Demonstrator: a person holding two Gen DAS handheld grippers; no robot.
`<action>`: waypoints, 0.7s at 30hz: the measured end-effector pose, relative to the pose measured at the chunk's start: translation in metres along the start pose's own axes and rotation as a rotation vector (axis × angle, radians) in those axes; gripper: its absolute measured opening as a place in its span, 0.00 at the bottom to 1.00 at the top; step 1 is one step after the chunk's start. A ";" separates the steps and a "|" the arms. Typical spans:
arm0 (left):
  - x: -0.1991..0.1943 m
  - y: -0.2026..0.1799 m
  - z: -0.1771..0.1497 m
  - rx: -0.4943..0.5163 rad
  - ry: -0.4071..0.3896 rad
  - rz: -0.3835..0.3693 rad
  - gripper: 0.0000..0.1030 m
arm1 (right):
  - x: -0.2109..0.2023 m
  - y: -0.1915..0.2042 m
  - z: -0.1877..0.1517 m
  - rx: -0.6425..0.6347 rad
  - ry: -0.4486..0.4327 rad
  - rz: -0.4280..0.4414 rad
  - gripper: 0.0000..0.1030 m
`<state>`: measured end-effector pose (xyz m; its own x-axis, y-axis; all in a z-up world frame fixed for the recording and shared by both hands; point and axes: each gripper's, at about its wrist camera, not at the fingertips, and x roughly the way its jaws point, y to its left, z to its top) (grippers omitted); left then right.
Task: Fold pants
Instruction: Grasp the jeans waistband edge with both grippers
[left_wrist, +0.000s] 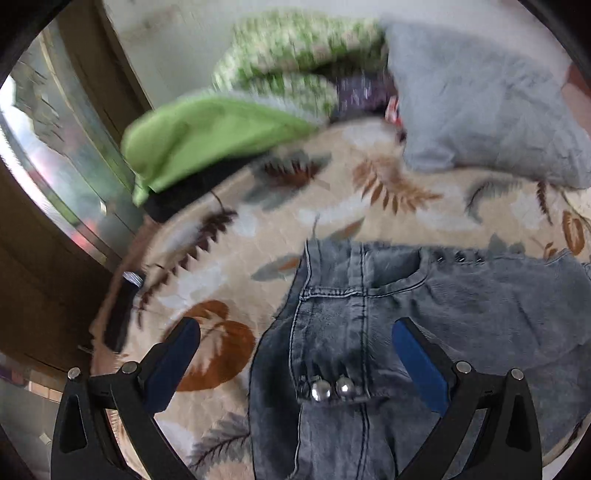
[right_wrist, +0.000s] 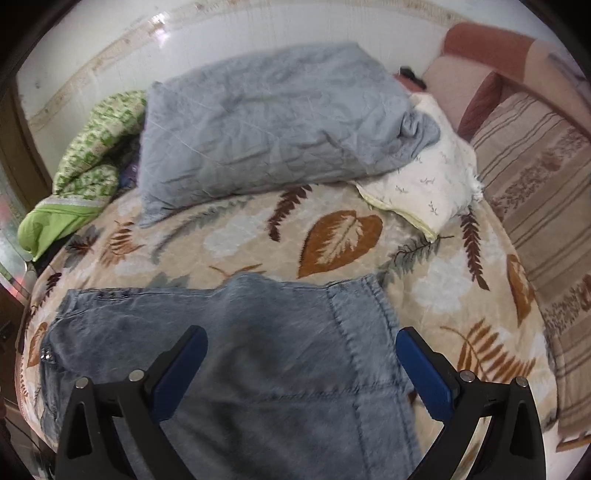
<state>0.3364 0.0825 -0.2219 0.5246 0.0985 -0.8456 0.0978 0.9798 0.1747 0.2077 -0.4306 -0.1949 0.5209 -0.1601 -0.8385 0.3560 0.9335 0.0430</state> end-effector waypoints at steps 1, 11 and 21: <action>0.017 0.004 0.007 -0.019 0.042 -0.021 1.00 | 0.015 -0.012 0.010 0.023 0.031 0.006 1.00; 0.107 0.021 0.051 -0.138 0.187 -0.098 0.80 | 0.136 -0.075 0.046 0.111 0.225 -0.019 0.88; 0.128 0.037 0.061 -0.181 0.255 -0.176 0.69 | 0.174 -0.070 0.042 0.039 0.285 -0.030 0.67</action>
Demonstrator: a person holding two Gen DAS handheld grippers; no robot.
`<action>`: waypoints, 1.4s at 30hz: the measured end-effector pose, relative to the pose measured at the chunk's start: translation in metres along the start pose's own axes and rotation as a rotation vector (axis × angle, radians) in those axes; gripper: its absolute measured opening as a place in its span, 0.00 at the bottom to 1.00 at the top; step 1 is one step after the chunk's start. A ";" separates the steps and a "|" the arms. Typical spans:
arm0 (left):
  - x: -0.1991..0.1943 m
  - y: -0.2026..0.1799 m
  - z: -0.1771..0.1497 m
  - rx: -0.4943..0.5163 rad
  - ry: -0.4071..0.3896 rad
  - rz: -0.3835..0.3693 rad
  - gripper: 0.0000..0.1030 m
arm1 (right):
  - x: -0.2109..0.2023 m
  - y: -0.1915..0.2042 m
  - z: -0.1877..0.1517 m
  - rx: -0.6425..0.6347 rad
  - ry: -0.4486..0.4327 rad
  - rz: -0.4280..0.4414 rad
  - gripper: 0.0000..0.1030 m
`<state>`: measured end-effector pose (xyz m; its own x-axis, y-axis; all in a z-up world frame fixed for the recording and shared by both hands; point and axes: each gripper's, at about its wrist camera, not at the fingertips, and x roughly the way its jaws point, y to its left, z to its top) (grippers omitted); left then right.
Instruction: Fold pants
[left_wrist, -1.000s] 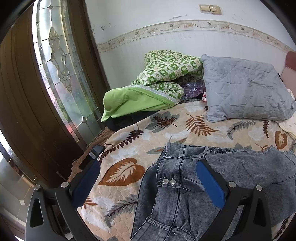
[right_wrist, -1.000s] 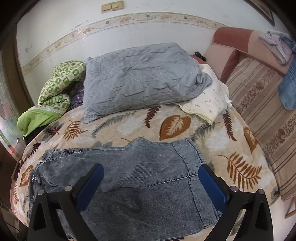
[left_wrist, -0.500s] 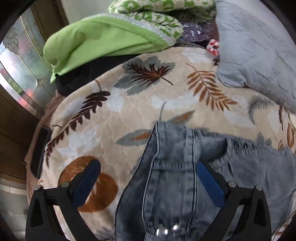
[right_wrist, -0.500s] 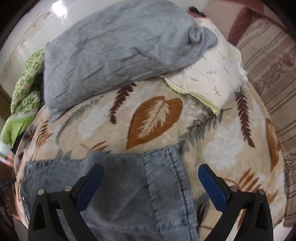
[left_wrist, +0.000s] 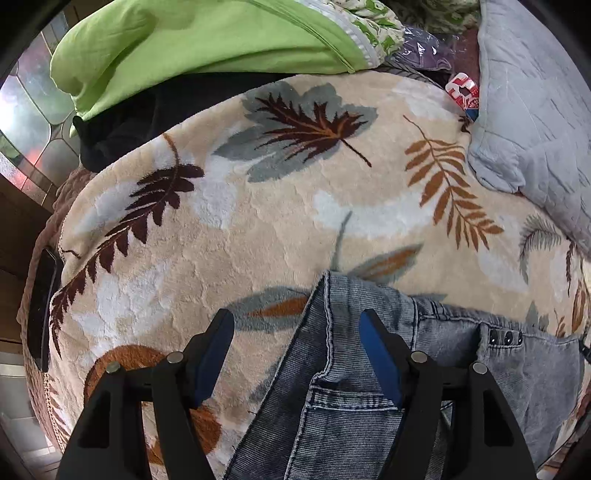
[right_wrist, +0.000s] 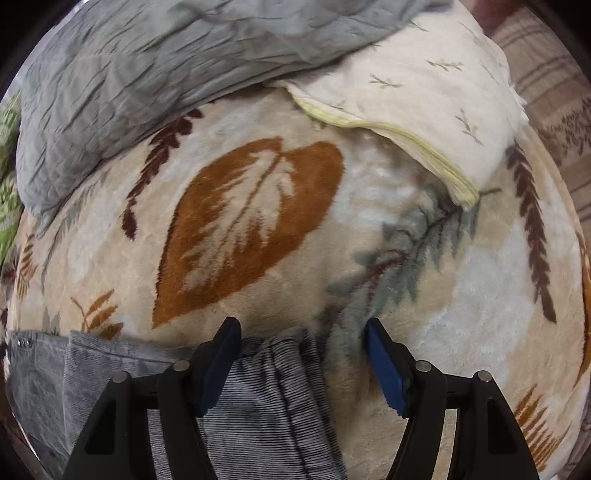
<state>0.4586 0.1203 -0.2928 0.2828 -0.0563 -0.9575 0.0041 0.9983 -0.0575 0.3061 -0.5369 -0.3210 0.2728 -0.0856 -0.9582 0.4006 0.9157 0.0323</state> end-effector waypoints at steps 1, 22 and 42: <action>0.001 0.001 0.002 -0.004 0.012 -0.012 0.69 | -0.001 0.003 -0.001 -0.018 0.004 -0.013 0.66; 0.031 -0.025 0.021 0.020 0.022 -0.117 0.14 | -0.019 0.021 -0.008 -0.038 -0.086 -0.088 0.27; -0.178 0.017 -0.067 -0.050 -0.361 -0.324 0.14 | -0.153 -0.014 -0.044 0.138 -0.439 0.103 0.18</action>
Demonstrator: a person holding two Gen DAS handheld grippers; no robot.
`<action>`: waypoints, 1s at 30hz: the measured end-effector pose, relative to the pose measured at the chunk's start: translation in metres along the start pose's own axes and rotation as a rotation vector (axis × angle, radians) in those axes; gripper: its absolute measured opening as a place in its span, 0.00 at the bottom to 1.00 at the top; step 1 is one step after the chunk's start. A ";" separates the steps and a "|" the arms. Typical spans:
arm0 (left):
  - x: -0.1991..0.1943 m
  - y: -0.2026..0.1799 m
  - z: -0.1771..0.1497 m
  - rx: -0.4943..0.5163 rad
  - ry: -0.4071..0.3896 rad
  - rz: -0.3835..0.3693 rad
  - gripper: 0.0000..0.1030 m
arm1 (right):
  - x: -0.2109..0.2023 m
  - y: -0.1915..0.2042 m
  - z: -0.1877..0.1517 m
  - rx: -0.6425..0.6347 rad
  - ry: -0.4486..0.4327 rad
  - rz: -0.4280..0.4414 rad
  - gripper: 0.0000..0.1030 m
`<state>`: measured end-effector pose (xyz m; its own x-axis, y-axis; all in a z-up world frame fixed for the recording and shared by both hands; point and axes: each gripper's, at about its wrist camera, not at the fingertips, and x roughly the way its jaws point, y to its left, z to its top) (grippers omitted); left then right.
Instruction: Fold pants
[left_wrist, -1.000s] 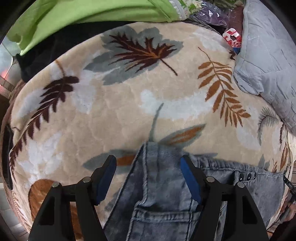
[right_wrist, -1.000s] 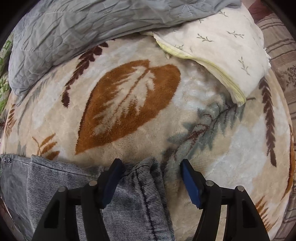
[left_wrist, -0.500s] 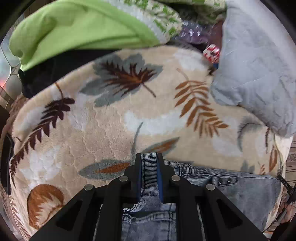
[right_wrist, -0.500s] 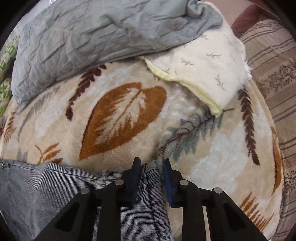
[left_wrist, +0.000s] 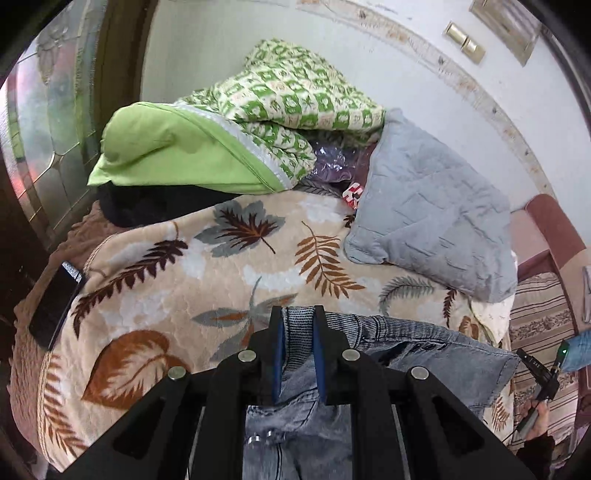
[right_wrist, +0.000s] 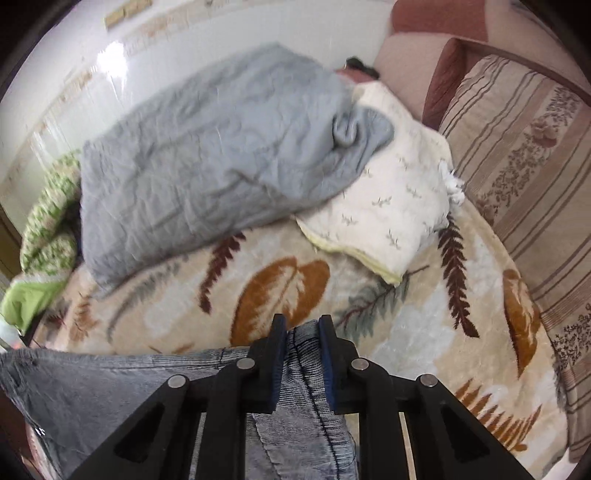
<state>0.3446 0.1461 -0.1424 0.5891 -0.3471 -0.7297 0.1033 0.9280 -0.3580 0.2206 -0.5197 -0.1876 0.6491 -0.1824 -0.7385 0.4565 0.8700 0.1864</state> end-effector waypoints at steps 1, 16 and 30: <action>-0.008 0.004 -0.011 -0.008 -0.003 -0.007 0.14 | -0.002 -0.001 -0.004 0.007 -0.004 0.007 0.18; -0.080 0.042 -0.186 0.072 0.050 0.057 0.14 | -0.079 -0.079 -0.133 0.104 0.051 0.159 0.15; -0.088 0.045 -0.193 -0.015 0.013 0.049 0.14 | 0.002 -0.059 -0.128 0.552 0.214 0.441 0.72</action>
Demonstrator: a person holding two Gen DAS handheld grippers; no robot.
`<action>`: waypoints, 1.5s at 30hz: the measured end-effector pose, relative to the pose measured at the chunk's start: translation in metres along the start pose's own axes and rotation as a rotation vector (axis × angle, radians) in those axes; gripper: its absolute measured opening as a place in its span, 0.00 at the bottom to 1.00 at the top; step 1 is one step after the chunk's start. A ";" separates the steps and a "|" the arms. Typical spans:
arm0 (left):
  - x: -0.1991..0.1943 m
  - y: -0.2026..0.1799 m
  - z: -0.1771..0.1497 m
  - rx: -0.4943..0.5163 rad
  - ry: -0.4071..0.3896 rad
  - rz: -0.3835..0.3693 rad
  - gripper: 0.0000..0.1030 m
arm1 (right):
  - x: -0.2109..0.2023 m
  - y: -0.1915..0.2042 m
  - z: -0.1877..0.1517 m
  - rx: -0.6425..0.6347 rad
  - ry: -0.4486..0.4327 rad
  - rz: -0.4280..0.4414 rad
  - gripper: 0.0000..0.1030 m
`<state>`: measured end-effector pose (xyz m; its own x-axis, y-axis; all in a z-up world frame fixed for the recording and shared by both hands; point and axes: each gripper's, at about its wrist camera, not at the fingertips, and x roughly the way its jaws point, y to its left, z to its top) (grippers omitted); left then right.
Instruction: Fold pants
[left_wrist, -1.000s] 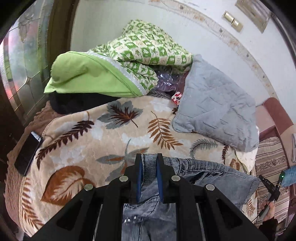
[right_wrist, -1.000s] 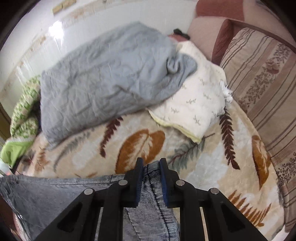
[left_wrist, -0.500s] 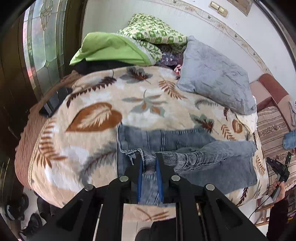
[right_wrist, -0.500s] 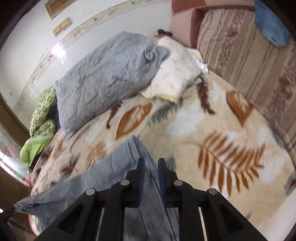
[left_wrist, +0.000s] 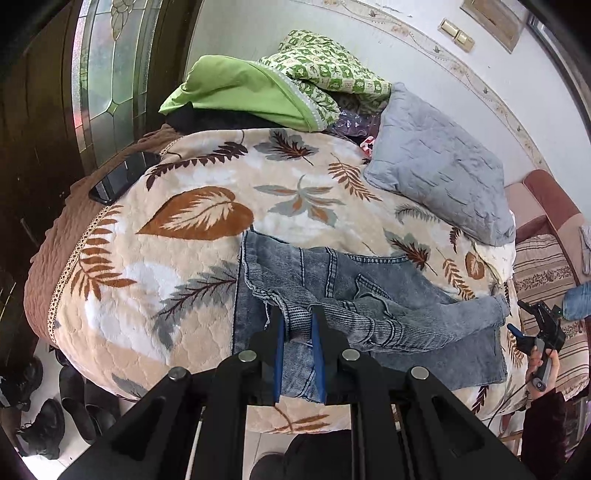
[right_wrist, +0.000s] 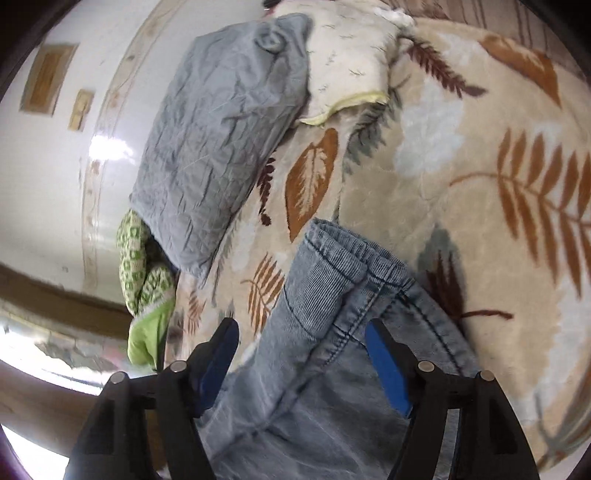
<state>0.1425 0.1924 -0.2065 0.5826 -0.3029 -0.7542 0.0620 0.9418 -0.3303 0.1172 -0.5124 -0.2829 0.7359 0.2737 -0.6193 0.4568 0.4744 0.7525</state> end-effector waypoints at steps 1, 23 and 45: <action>0.000 0.000 0.000 -0.002 0.001 -0.002 0.14 | 0.004 0.000 0.001 0.009 -0.003 -0.001 0.72; 0.023 0.016 0.069 -0.085 -0.035 -0.012 0.13 | 0.028 0.062 0.053 0.043 -0.106 0.010 0.16; 0.011 0.055 -0.041 -0.276 0.149 -0.062 0.48 | -0.075 0.034 -0.003 -0.068 -0.230 0.022 0.15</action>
<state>0.1194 0.2351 -0.2565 0.4585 -0.3958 -0.7957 -0.1404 0.8518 -0.5047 0.0763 -0.5145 -0.2109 0.8431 0.0904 -0.5300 0.4108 0.5278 0.7434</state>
